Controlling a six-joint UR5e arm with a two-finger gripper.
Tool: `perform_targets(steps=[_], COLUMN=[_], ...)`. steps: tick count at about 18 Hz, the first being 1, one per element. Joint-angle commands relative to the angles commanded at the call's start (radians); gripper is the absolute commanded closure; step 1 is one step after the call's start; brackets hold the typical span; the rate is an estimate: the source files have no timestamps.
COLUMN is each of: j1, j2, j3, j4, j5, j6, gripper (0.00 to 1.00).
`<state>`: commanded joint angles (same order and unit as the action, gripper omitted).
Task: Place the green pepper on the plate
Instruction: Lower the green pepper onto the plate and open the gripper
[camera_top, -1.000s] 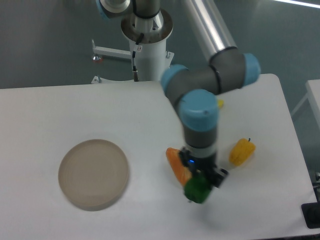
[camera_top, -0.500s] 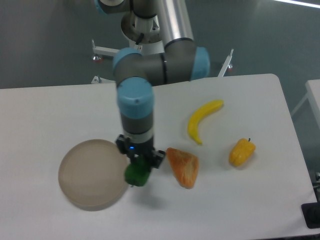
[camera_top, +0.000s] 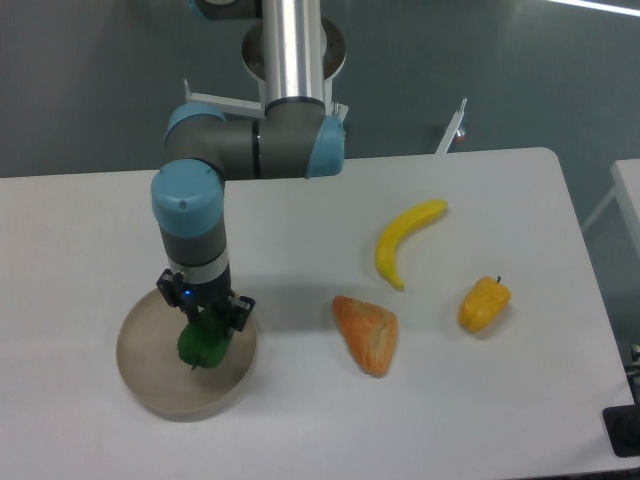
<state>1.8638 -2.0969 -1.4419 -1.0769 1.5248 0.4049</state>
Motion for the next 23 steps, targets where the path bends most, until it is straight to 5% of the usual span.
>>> perform_targets(steps=[18, 19, 22, 23], j1=[-0.008, -0.008, -0.008, -0.008], j2=[-0.028, -0.028, -0.026, -0.025], j3=[-0.002, 0.0, 0.0, 0.0], j4=[0.005, 0.005, 0.005, 0.005], j5=[0.0, 0.0, 0.0, 0.0], j6=[0.023, 0.023, 0.026, 0.026], gripper=[0.62, 0.59, 0.14, 0.14])
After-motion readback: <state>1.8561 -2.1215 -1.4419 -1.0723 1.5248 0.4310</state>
